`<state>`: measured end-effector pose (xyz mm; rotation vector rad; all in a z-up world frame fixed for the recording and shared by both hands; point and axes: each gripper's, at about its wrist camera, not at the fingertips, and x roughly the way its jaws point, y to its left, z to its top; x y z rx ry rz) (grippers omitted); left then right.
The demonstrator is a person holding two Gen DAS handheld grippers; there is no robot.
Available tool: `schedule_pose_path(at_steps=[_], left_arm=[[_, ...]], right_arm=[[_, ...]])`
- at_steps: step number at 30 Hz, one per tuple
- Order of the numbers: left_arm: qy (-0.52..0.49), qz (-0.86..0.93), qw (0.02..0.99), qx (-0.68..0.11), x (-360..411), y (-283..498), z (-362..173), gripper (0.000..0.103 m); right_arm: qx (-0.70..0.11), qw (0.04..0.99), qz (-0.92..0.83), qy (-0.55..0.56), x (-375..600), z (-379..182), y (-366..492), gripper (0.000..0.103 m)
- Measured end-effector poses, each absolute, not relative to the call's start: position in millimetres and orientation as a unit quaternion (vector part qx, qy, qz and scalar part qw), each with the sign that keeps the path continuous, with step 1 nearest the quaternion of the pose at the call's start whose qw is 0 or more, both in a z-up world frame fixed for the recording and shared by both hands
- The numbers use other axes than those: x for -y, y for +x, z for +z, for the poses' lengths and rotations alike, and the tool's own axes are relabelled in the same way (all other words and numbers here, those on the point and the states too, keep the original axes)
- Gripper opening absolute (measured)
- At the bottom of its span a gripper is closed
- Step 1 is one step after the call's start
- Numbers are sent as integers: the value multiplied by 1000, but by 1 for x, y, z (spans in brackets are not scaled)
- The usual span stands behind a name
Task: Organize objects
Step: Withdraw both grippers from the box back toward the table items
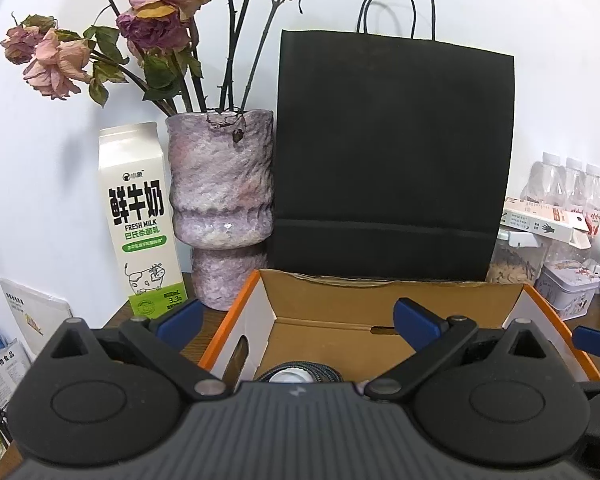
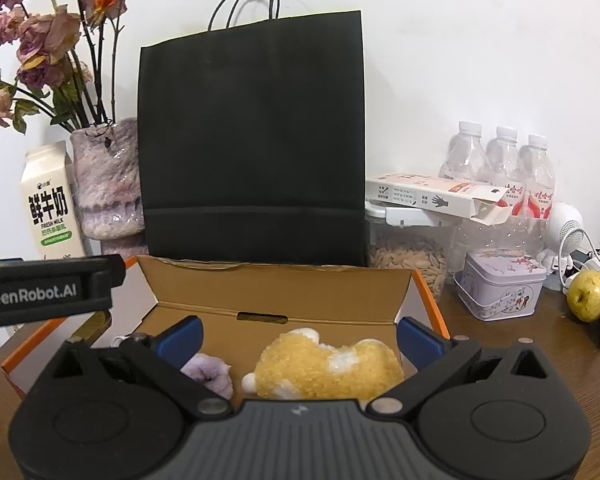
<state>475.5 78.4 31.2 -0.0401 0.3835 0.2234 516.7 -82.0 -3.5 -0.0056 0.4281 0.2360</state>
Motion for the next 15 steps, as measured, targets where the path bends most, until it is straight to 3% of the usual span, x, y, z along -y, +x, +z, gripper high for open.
schedule_pose_path(at_steps=[15], left_arm=[[-17,105,979,-171,-76,436,45,103]], right_arm=[[-192,972,134,-8,87,13,484,103]])
